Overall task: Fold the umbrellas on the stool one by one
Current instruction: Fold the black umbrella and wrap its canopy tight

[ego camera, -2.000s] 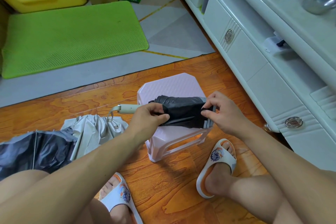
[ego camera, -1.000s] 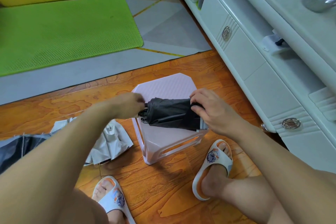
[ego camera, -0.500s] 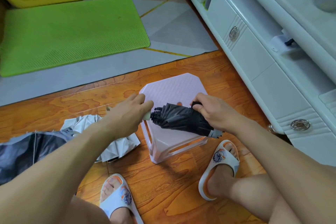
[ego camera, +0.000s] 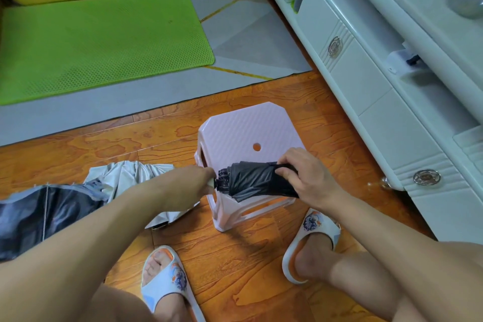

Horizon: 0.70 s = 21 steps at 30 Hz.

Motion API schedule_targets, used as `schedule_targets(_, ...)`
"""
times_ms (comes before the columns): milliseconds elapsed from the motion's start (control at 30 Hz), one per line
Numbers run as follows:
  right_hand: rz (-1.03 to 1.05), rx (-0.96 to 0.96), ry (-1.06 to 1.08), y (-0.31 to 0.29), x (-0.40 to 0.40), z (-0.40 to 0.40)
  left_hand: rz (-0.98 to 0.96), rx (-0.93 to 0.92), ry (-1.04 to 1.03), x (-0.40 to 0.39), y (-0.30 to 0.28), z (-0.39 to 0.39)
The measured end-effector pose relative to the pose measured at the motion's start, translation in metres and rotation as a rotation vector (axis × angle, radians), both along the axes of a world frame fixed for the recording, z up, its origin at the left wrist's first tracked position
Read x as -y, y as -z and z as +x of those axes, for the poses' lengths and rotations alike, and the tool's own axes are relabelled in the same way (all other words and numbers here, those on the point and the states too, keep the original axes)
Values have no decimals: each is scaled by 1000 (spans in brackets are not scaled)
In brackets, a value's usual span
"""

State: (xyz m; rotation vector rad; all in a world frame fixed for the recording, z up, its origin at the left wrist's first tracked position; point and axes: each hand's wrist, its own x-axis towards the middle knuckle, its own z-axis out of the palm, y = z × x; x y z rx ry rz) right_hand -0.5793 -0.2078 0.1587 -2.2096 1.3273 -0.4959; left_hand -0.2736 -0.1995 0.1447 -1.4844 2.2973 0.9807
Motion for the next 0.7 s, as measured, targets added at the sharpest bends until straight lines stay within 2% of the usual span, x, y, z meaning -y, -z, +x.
schedule_targets(133,-79,-15,-138,-10,-15,2,-214,10,-15,-1,-5,0)
schedule_targets(233,-119,43,-138,-17,-17,3,-516,-9,-39,-10,-4,-1)
schedule_targets(300,-80,131,-81,-20,-9,2,-697,18,-42,-15,-2,-6)
schedule_targets(400,66,195,-10,-16,0,-2,-813,32,-49,-23,1,-16)
schedule_targets(467,88,138,-16,-8,3,-3,-773,72,-23,-21,6,-20)
schedule_targets(533,36,88,-35,-2,6,-2,-641,51,-44,-14,18,-19)
schedule_targets(600,13,64,-38,0,9,0,-413,-79,-173,-3,27,-17)
schedule_targets(700,5,32,-34,1,11,1,-24,-366,-404,10,11,-20)
